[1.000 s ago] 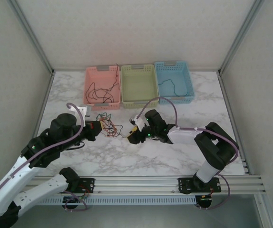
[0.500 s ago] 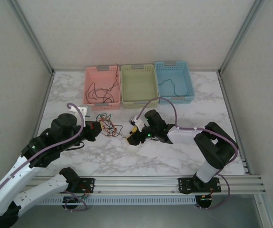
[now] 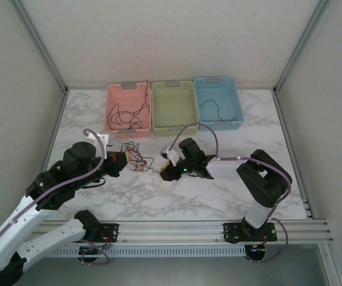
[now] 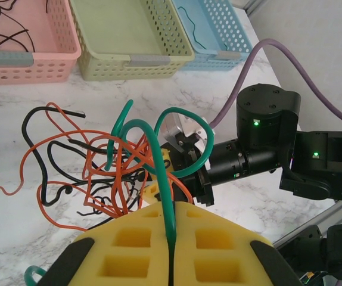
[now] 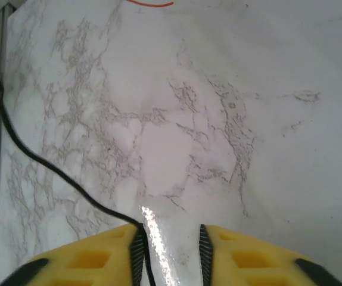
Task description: Untangle the cables
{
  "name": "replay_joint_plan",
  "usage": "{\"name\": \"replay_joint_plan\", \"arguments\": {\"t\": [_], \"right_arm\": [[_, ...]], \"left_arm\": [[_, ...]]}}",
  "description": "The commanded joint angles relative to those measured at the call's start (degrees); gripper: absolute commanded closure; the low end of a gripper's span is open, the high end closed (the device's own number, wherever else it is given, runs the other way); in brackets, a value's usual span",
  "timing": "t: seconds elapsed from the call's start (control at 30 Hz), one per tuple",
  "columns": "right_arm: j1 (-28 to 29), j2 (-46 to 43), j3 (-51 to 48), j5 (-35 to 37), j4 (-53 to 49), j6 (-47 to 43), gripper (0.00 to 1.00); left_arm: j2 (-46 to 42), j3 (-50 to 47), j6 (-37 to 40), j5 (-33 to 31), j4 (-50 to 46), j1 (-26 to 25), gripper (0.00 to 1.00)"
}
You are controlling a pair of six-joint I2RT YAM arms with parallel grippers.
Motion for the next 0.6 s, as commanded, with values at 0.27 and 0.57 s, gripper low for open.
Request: {"name": "replay_joint_plan", "arguments": {"t": [0.27, 0.57], "right_arm": [[-2.11, -11.23, -2.74, 8.85, -0.65, 1.05, 1.00], [-8.36, -33.00, 0.51, 14.56, -11.88, 5.40, 1.00]], "left_arm": [[-3.83, 1.30, -0.69, -11.16, -4.83, 0.43, 1.00], [-6.83, 1.59, -0.54, -16.40, -8.28, 0.42, 1.00]]}}
